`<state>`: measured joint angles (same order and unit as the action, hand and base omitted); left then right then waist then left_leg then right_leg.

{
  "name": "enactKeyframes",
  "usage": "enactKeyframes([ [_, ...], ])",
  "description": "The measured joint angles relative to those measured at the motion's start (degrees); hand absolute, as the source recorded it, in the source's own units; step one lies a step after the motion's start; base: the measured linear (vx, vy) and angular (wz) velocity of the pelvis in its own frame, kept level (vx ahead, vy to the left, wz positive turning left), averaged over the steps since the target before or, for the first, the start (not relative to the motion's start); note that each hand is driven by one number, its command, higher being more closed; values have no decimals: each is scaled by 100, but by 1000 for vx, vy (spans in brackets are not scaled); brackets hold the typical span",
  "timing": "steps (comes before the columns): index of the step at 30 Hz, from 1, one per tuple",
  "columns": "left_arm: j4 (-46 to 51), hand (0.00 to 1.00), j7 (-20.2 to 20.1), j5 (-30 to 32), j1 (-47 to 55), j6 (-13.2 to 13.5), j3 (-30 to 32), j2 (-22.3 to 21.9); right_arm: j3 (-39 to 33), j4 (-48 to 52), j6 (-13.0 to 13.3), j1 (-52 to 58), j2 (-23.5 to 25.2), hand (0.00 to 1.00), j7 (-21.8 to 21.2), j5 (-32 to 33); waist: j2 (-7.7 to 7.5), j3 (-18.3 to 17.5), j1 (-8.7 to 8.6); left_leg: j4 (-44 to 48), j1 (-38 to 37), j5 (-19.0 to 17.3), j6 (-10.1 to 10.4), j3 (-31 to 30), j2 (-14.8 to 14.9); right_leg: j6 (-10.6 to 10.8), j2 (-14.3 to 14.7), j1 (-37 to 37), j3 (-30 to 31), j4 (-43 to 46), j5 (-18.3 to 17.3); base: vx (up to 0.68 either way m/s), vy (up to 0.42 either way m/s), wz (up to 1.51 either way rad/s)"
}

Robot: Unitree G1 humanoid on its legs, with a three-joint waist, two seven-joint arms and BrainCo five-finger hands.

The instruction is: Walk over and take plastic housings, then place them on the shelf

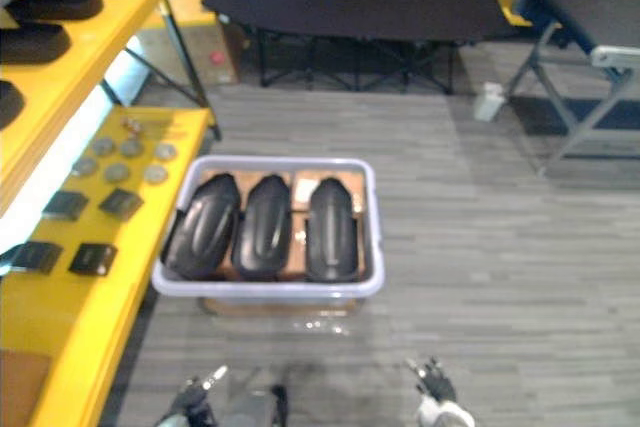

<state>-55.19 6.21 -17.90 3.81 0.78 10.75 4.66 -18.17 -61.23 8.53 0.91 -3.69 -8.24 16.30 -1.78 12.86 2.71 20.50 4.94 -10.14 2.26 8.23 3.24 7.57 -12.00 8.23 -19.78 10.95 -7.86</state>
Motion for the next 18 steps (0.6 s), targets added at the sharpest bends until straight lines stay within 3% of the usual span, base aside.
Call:
enactKeyframes([
  [3, 4, 0, -4, 12, -4, -13, -111, -17, 127, -18, 209, 18, -21, 0, -31, -153, 14, -7, -14, -176, -8, 0, 0, -26, 24, 24, 65, -10, -46, -78, 94, 41, -9, 3],
  [7, 21, 0, 17, 39, 1, -57, -259, 37, 471, 22, 517, 118, -40, 0, 5, -385, 26, 67, -56, -530, -387, -48, -80, -237, 112, 27, -184, -946, 260, 2223, 248, 0, 45, 17],
  [8, 23, 0, 45, 25, 23, -71, -311, 112, 509, 41, 526, 203, 34, 0, -45, -465, 14, 106, -58, -589, -516, -48, -80, -373, 149, -27, -208, -1088, 435, 2482, -194, -27, -43, 65],
  [9, 29, 0, 46, 9, 18, -88, -311, 165, 644, 65, 529, 298, 37, 0, -61, -649, -13, 93, -53, -597, -500, -62, -69, -546, 181, -24, -118, -1099, 458, 2040, -428, -49, -52, 71],
  [10, 36, 0, 46, -19, 14, -91, -310, 197, 687, 66, 529, 317, 35, 0, -69, -744, -17, 94, -51, -600, -480, -72, -54, -637, 185, -16, -65, -1095, 493, 1732, -426, -65, -111, 76],
  [11, 32, 0, 57, -64, 92, -106, -296, 273, 716, 66, 534, 339, 33, 0, -98, -1066, -64, 87, -37, -582, -436, -93, 12, -808, 122, 13, 42, -1102, 682, 765, -96, -39, -121, 57],
  [13, 26, 0, 87, -162, 177, -121, -291, 354, 789, 50, 536, 352, 45, 0, -131, -1211, -183, 28, -37, -564, -389, -108, 74, -937, -11, 48, 16, -1098, 772, 367, 427, -9, -174, 53],
  [14, -29, 0, 145, -174, 193, -141, -229, 398, 863, 29, 530, 344, -14, 0, -198, -1255, -256, 34, -61, -475, -394, -170, 173, -1057, -40, 0, -11, -1009, 689, 294, 491, 26, -217, 52],
  [15, -15, 0, 162, -174, 244, -171, -193, 317, 869, 18, 525, 306, -109, 0, -204, -1260, -85, 14, -15, -460, -367, -172, 234, -1140, 73, -48, 123, -924, 591, 182, 410, 44, -237, 41],
  [18, -170, 0, 125, 75, 390, -255, -190, 124, 872, 14, 519, 285, -154, 0, -210, -1267, 53, -11, -39, -719, -381, -70, 419, -1252, 281, -115, 371, -731, 336, -234, 474, 74, -154, 26],
])
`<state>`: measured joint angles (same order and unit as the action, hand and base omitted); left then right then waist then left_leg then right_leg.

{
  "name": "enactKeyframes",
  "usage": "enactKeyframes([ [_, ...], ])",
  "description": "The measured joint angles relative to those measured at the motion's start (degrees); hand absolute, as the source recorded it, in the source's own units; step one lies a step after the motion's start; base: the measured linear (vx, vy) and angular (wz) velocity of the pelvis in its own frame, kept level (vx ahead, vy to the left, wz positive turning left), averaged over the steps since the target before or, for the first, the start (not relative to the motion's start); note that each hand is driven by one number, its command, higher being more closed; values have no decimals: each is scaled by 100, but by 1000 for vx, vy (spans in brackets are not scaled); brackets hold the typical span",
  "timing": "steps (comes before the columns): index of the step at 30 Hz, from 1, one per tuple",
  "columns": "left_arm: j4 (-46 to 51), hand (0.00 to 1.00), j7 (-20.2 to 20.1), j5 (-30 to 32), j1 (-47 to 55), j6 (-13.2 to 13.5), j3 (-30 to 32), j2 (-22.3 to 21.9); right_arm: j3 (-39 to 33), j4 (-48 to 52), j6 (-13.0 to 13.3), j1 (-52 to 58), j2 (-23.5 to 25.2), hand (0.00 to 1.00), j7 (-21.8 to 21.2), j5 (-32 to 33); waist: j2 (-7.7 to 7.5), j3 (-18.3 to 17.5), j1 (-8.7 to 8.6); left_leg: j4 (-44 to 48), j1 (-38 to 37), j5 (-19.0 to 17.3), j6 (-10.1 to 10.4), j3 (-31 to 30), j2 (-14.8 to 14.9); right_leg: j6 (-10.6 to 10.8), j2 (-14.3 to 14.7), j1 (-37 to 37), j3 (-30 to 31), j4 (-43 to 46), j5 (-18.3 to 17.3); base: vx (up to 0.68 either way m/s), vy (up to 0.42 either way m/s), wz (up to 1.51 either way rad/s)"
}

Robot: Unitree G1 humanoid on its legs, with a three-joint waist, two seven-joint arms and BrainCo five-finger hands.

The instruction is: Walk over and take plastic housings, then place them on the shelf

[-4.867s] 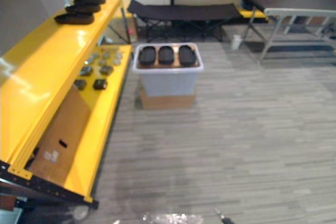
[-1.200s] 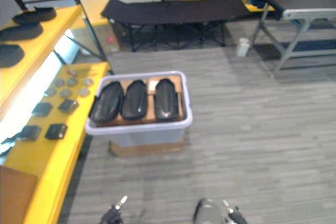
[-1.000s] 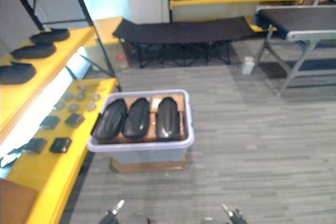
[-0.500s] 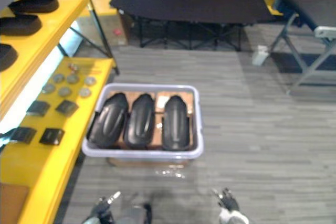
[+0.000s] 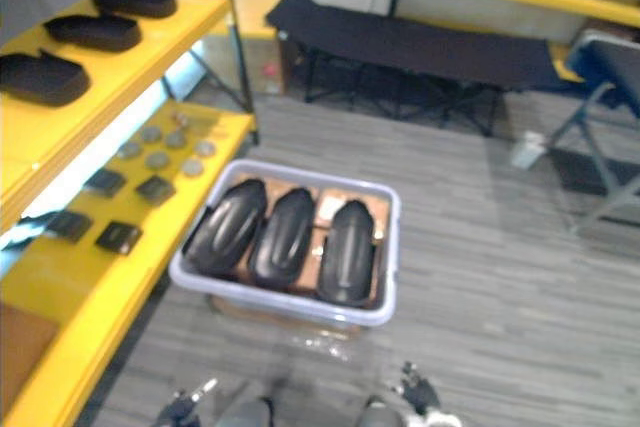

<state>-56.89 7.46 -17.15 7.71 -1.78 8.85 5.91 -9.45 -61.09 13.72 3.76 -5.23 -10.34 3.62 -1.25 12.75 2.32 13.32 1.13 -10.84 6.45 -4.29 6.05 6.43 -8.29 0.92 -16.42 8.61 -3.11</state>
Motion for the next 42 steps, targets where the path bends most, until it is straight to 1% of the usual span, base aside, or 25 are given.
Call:
enactKeyframes([
  [3, -31, 0, -98, 185, -25, 2, 9, 29, 2, 3, 0, 57, 4, 0, 8, 4, -25, 3, 1, -252, -32, 123, 68, 33, 90, -72, 79, 48, -84, -138, 64, 108, -73, 12],
  [6, -53, 0, -160, 244, -84, 45, -28, 151, 115, 19, 17, 92, 16, 0, -79, -13, -151, 33, -8, -377, -122, 187, 74, 204, 56, -50, 37, 108, -58, -251, 119, 130, 15, -7],
  [9, -49, 0, -173, 237, -193, 113, -164, 214, 286, 109, 157, 162, -2, 0, -270, -350, -260, -12, -13, -377, -166, 196, 64, 429, -38, -16, -62, 127, -17, -344, 145, 126, 65, -10],
  [12, -42, 0, -174, 254, -333, 260, -373, 240, 576, 200, 265, 151, -24, 0, -351, -512, -272, -20, -48, -406, -324, 196, 63, 578, -96, 43, -118, 263, 80, -440, 193, 80, 43, -13],
  [14, -31, 0, -178, 385, -411, 281, -500, 241, 757, 225, 254, 107, -12, 0, -318, -458, -284, -28, -74, -428, -408, 197, 60, 730, -105, 55, -142, 283, 131, -439, 204, 27, 42, -20],
  [16, -34, 0, -183, 572, -444, 295, -547, 241, 944, 220, 105, 88, 44, 0, -79, -41, -300, -38, -85, -486, -527, 197, 59, 898, -94, 59, -130, 273, 303, -439, 214, 1, 29, -41],
  [18, -64, 0, -178, 643, -465, 294, -565, 239, 971, 192, -119, 90, 125, 0, 422, 587, -298, -43, -128, -435, -614, 172, 27, 1201, -39, 40, -62, 147, 668, -439, 321, -32, 16, -71],
  [19, -65, 0, -178, 641, -468, 294, -565, 235, 934, 177, -126, 92, 114, 0, 546, 718, -288, -39, -157, -360, -607, 127, -5, 1300, -10, 26, -60, 107, 780, -439, 366, -49, 43, -87],
  [21, -119, 0, -184, 630, -564, 297, -605, 162, 471, 62, -101, 196, 8, 0, 788, 799, -223, -24, -279, 23, -606, -227, -55, 1452, 82, 53, 27, 51, 1106, -441, 412, -85, 63, -78],
  [22, -147, 0, -195, 626, -615, 299, -718, 109, 342, -1, -72, 280, -45, 0, 791, 786, -184, -38, -336, 130, -600, -362, -107, 1459, 96, 79, 43, 47, 1179, -440, 427, -86, 60, -45],
  [24, -233, 0, -265, 627, -776, 298, -923, 20, 139, -83, 0, 570, -81, 0, 767, 779, -188, -47, -407, 304, -573, -505, -194, 1502, 62, 139, -1, 14, 1256, -404, 464, -117, 103, -24],
  [25, -216, 0, -310, 627, -840, 294, -1054, -13, 42, -88, 5, 734, -82, 0, 725, 650, -211, -61, -466, 421, -488, -572, -237, 1510, 27, 164, -46, -20, 1282, -380, 475, -145, 120, -15],
  [28, -200, 0, -336, 632, -876, 243, -1240, -2, -59, -105, 31, 927, 48, 0, 551, 340, -232, -79, -491, 557, -350, -643, -308, 1582, -54, 181, -120, -207, 1352, -253, 476, -172, 86, -18],
  [31, -40, 0, -317, 638, -849, 146, -1261, 32, 73, 43, 221, 903, -88, 0, 344, -288, -266, -104, -475, 667, -94, -664, -288, 1347, -102, 151, -171, -270, 1100, -292, 465, -101, -9, 28],
  [32, -40, 0, -306, 644, -848, 127, -1263, 51, 217, 135, 241, 886, -175, 0, 248, -360, -285, -115, -475, 693, -49, -655, -277, 1281, -101, 132, -175, -266, 1018, -305, 479, -45, -26, 45],
  [33, -36, 0, -256, 651, -819, 51, -1275, 78, 673, 416, 271, 826, -388, 0, -103, -520, -309, -151, -450, 719, 1, -630, -257, 1195, -84, 108, -162, -269, 921, -321, 496, -12, -47, 36],
  [34, -62, 0, -175, 651, -799, -17, -1299, 158, 1475, 805, 397, 685, -610, 0, -563, -882, -313, -154, -434, 719, 24, -585, -269, 1111, -59, 93, -155, -254, 851, -347, 510, -7, -49, 29],
  [35, -62, 0, -138, 646, -783, -45, -1305, 185, 1920, 1031, 463, 595, -681, 0, -785, -1059, -316, -156, -407, 718, 31, -574, -257, 1089, -44, 89, -142, -238, 823, -359, 519, 46, -63, 24],
  [36, -79, 0, -105, 638, -777, -138, -1350, 227, 2743, 1449, 580, 424, -727, 0, -1314, -1145, -301, -164, -317, 721, 50, -559, -235, 1011, 2, 103, -85, -144, 718, -423, 579, 48, -55, 24],
  [37, -85, 0, -100, 639, -775, -187, -1364, 239, 3209, 1700, 649, 309, -769, 0, -1526, -1155, -288, -176, -272, 728, 79, -555, -227, 948, 22, 98, -63, -88, 647, -478, 610, 59, -76, 41],
  [38, -82, 0, -101, 648, -778, -212, -1349, 258, 3938, 2110, 791, 34, -799, 0, -1840, -1111, -283, -183, -154, 727, 105, -534, -199, 825, 33, 88, -41, -18, 523, -555, 624, 54, -63, 44],
  [39, -55, 0, -105, 688, -782, -211, -1348, 256, 4397, 2445, 796, -176, -783, 0, -2014, -946, -282, -182, -103, 726, 107, -522, -188, 754, 30, 81, -21, 63, 432, -615, 632, 64, -66, 45],
  [40, -39, 0, -115, 709, -797, -204, -1349, 241, 4733, 2736, 796, -334, -735, 0, -2125, -766, -261, -193, 1, 725, 105, -515, -185, 699, 29, 81, -4, 132, 364, -669, 633, 78, -64, 41],
  [41, -26, 0, -135, 710, -806, -198, -1344, 223, 5114, 3368, 778, -667, -673, 0, -2195, -444, -233, -217, 120, 716, 103, -515, -185, 626, 23, 81, 22, 223, 274, -738, 633, 69, -39, 31],
  [42, -20, 0, -140, 710, -807, -198, -1338, 223, 5182, 3627, 718, -776, -657, 0, -2158, -265, -225, -222, 152, 714, 103, -515, -186, 625, 20, 82, 19, 235, 257, -754, 634, 67, -7, 20],
])
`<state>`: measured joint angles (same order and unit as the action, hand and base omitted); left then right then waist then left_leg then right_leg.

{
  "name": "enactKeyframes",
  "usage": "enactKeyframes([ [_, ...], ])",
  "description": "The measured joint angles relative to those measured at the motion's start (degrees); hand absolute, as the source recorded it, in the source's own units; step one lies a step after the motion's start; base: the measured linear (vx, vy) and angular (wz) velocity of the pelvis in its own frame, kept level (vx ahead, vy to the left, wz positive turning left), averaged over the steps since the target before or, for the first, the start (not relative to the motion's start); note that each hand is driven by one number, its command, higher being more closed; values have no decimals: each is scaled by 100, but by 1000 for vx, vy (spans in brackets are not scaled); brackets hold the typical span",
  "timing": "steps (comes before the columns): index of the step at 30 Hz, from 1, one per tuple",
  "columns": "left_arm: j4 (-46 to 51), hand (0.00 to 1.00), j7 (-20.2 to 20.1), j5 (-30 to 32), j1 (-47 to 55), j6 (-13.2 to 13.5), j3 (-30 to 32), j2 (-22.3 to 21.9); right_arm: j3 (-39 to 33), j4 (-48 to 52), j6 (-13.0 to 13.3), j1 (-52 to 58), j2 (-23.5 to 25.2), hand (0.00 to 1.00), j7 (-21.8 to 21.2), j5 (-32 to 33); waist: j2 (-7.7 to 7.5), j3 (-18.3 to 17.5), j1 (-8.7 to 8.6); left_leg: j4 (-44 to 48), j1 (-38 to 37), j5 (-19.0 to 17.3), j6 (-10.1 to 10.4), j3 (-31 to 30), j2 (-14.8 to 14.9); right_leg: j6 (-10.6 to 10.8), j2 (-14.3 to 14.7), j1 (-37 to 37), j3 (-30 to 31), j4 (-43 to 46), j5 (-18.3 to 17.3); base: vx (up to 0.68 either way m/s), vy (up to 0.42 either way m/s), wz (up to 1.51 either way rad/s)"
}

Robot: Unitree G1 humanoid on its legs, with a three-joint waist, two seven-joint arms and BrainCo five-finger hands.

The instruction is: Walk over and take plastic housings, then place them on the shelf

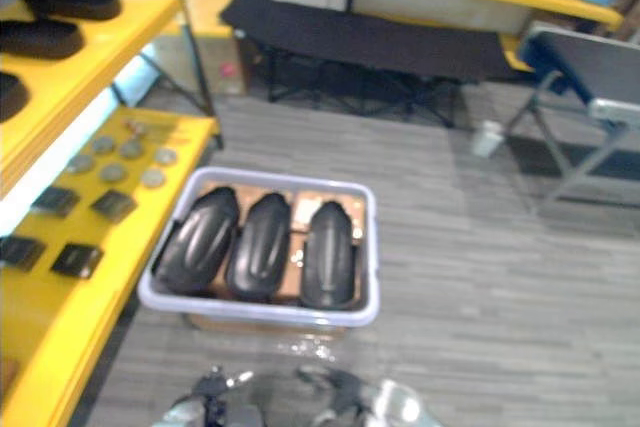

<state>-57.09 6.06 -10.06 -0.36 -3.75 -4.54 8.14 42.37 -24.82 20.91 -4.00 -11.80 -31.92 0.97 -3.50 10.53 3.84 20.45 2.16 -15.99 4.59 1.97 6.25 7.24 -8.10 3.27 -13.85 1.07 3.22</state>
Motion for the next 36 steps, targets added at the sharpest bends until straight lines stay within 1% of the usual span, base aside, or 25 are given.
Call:
enactKeyframes([
  [2, 9, 0, -14, 10, 2, 4, 29, 10, -54, 701, -154, -429, 34, 0, 424, 386, -1, -6, 36, 8, -2, 5, -8, 6, -13, 12, -14, 15, 1, -38, 17, 53, 24, -1],
  [3, 8, 0, -21, 148, 10, 4, 103, 10, -249, 1034, -315, -663, 37, 0, 736, 578, -7, -11, 33, 9, -6, 9, -13, 13, -41, 9, -20, 34, 2, -76, 35, 41, 28, -4],
  [4, 7, 0, -19, 171, 11, 5, 108, 16, -389, 1175, -388, -758, 42, 0, 889, 691, -15, -15, 33, 10, -11, 10, -14, 17, -50, 12, -23, 40, 3, -85, 37, 39, 34, -2],
  [6, 11, 0, -19, 174, 29, 28, 131, 25, -1036, 1668, -594, -947, 42, 0, 1426, 1190, -25, -22, 31, 4, -50, 10, -14, 25, -51, 11, -23, 81, 2, -97, 39, 38, 26, -2],
  [7, 12, 0, -19, 214, 51, 47, 203, 28, -1540, 2002, -654, -1036, 33, 0, 1768, 1339, -24, -22, 27, -13, -99, 10, -14, 56, -46, 7, -22, 98, 7, -92, 41, 31, 15, -7],
  [9, 24, 0, -32, 226, 100, 112, 224, 55, -2137, 2368, -727, -1103, -19, 0, 2213, 1411, -15, -24, -5, -13, -118, 10, -14, 113, -36, -2, -18, 88, 38, -78, 47, 17, 16, -11],
  [10, 26, 0, -43, 235, 110, 129, 253, 57, -2351, 2448, -756, -1105, -33, 0, 2363, 1419, -10, -20, -9, -18, -131, 10, -14, 143, -31, -5, -18, 86, 44, -78, 49, 8, 18, -16],
  [11, 44, 0, -80, 248, 157, 154, 377, 49, -2742, 2480, -875, -1104, -58, 0, 2755, 1421, -9, -20, -14, -52, -198, 11, -15, 173, -28, -5, -21, 93, 81, -71, 50, -2, 13, -17],
  [12, 73, 0, -90, 284, 187, 178, 409, 53, -2919, 2474, -1003, -1093, -77, 0, 2986, 1398, -2, -24, -19, -76, -231, 11, -15, 198, -23, -5, -21, 94, 117, -62, 50, -8, 13, -16],
  [13, 162, 0, -133, 392, 270, 213, 442, 72, -3281, 2407, -1224, -1068, -138, 0, 3362, 1376, 12, -28, -83, -82, -240, 12, -15, 212, -4, -5, -26, 92, 124, -50, 50, -18, 16, -9],
  [14, 202, 0, -166, 391, 349, 239, 442, 98, -3573, 2318, -1369, -1012, -235, 0, 3744, 1338, 28, -18, -139, -86, -240, 12, -16, 225, -2, -5, -29, 78, 131, -34, 50, -22, 16, -5],
  [15, 213, 0, -177, 385, 376, 241, 442, 109, -3706, 2248, -1421, -964, -286, 0, 3902, 1339, 37, -12, -150, -85, -243, 12, -16, 236, 5, -5, -27, 74, 136, -27, 50, -41, 12, -9],
  [16, 213, 0, -195, 384, 416, 239, 440, 119, -4014, 1939, -1544, -909, -384, 0, 4207, 1232, 59, 1, -163, -94, -245, 12, -15, 272, 26, -5, -15, 58, 156, -15, 50, -45, 3, -10],
  [18, 224, 0, -194, 384, 484, 253, 441, 158, -4302, 1609, -1606, -887, -466, 0, 4494, 1108, 75, 20, -162, -89, -191, 12, -15, 320, 49, -11, -3, -46, 192, 28, 55, -75, -4, -13],
  [19, 222, 0, -189, 382, 505, 268, 445, 179, -4570, 1340, -1609, -893, -526, 0, 4735, 1106, 87, 95, -157, -59, -39, 10, -13, 314, 66, -32, 13, -179, 223, 79, 70, -98, -9, -8],
  [20, 226, 0, -189, 379, 497, 297, 446, 210, -4671, 1244, -1611, -909, -554, 0, 4838, 1099, 73, 154, -156, -20, 30, 8, -12, 303, 73, -38, 17, -236, 222, 93, 74, -122, -17, -2],
  [22, 267, 0, -186, 376, 466, 421, 449, 260, -4893, 965, -1618, -1055, -631, 0, 5077, 965, 29, 393, -153, 144, 302, 6, -11, 256, 112, -78, 52, -436, 193, 166, 97, -110, -21, 7],
  [23, 293, 0, -177, 375, 397, 468, 461, 290, -5022, 783, -1619, -1203, -678, 0, 5208, 949, -19, 590, -143, 297, 509, 3, -7, 167, 126, -108, 88, -574, 148, 224, 111, -124, -15, 15],
  [24, 321, 0, -154, 369, 328, 489, 483, 352, -5126, 579, -1641, -1374, -693, 0, 5339, 947, -82, 766, -112, 440, 683, 2, -4, 135, 177, -140, 130, -715, 127, 296, 132, -120, -14, 11],
  [25, 329, 0, -146, 367, 293, 491, 506, 377, -5160, 493, -1657, -1460, -696, 0, 5384, 950, -113, 860, -77, 493, 742, -1, 2, 131, 205, -152, 137, -761, 129, 320, 141, -102, 3, 5],
  [27, 488, 0, -112, 359, 219, 529, 615, 404, -5245, 256, -1714, -1634, -707, 0, 5457, 953, -214, 1185, 60, 622, 864, -16, 25, 67, 242, -172, 197, -820, 123, 364, 155, -87, -9, 5],
  [28, 491, 0, -112, 359, 206, 546, 614, 415, -5243, 199, -1716, -1635, -707, 0, 5456, 953, -224, 1190, 72, 633, 915, -16, 25, 35, 236, -172, 197, -845, 107, 363, 156, -34, -1, 12],
  [30, 536, 0, -112, 361, 196, 635, 612, 412, -5243, 54, -1721, -1650, -709, 0, 5449, 952, -240, 1200, 166, 660, 1017, -17, 22, 20, 219, -172, 185, -929, 101, 363, 157, 7, 14, 4],
  [33, 554, 0, -113, 360, 196, 666, 610, 406, -5241, -142, -1722, -1756, -740, 0, 5436, 949, -228, 1224, 176, 658, 1032, -17, 22, 6, 200, -173, 167, -932, 85, 362, 157, 43, 29, 2],
  [36, 646, 0, -121, 356, 151, 703, 602, 405, -5241, -313, -1727, -1993, -929, 0, 5427, 949, -199, 1385, 175, 661, 1098, -12, 14, -21, 164, -172, 136, -971, 53, 363, 156, 11, 27, 5],
])
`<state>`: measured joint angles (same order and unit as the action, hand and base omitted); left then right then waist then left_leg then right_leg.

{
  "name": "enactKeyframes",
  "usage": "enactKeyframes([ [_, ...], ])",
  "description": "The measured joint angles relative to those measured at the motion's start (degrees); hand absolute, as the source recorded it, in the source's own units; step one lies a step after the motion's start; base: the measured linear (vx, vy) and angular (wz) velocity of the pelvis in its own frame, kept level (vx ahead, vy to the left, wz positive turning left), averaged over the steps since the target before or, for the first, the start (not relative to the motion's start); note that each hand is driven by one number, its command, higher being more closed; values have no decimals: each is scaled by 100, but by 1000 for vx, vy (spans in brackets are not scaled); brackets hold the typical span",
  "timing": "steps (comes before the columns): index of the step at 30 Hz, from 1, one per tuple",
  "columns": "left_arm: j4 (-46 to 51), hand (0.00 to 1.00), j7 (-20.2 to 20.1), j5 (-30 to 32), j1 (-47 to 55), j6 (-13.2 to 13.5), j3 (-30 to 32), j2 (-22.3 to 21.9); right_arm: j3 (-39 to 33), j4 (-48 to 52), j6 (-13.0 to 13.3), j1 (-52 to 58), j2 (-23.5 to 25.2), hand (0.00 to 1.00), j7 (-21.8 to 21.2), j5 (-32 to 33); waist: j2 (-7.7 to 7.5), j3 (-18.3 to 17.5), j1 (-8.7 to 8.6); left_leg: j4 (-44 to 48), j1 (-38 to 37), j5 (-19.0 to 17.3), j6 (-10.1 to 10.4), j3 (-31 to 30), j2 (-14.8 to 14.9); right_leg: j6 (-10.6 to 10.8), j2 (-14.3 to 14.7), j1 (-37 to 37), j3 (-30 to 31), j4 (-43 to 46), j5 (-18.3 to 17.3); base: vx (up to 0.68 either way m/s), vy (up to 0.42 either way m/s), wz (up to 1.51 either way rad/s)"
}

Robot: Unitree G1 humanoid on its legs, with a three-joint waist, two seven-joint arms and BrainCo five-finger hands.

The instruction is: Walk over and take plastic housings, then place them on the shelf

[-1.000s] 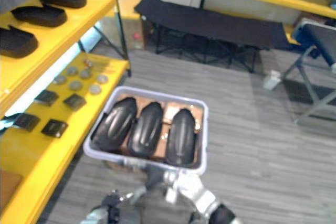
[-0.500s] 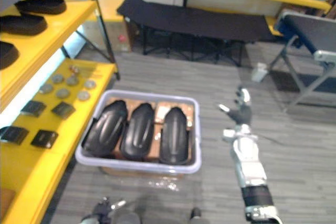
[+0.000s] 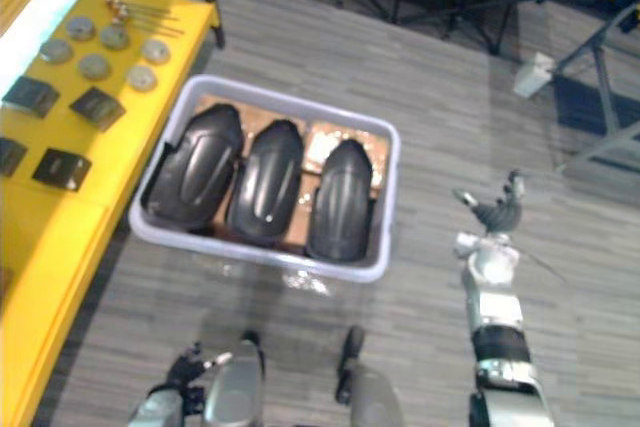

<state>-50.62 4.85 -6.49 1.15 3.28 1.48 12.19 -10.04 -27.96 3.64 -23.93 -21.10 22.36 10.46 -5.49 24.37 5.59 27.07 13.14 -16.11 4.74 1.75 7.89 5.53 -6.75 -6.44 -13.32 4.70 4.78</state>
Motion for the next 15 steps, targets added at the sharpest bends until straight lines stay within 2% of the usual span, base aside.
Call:
enactKeyframes([
  [3, -2, 0, -6, -36, -97, 3, -4, -2, 5, -198, -42, -242, -140, 0, -137, -19, 13, 136, 9, 4, 110, 16, -23, -41, -38, 5, -31, -104, -43, 46, -4, -14, 30, 6],
  [6, 3, 0, -42, -43, -133, 13, -27, -11, 39, -360, -255, -415, -157, 0, -288, -57, 41, 159, 23, 54, 191, 25, -31, -98, -55, 6, -43, -166, -66, 96, -19, 14, 28, 7],
  [10, -2, 0, -62, -43, -156, 34, -59, -27, 177, -636, -401, -638, -179, 0, -423, -63, 46, 162, 59, 43, 199, 31, -39, -113, -74, 19, -77, -228, -75, 226, -80, 6, 13, 3],
  [12, -8, 0, -74, -49, -231, 35, -210, -44, 190, -674, -423, -726, -206, 0, -519, -65, 140, 220, 79, 28, 206, 51, -58, -124, -127, 36, -149, -281, -83, 360, -159, -15, 17, 7],
  [15, -12, 0, -73, -208, -324, 36, -288, -66, 425, -722, -456, -777, -208, 0, -626, -212, 203, 266, 132, -108, 211, 153, -73, -118, -209, 47, -231, -373, -84, 420, -177, -6, 0, 1],
])
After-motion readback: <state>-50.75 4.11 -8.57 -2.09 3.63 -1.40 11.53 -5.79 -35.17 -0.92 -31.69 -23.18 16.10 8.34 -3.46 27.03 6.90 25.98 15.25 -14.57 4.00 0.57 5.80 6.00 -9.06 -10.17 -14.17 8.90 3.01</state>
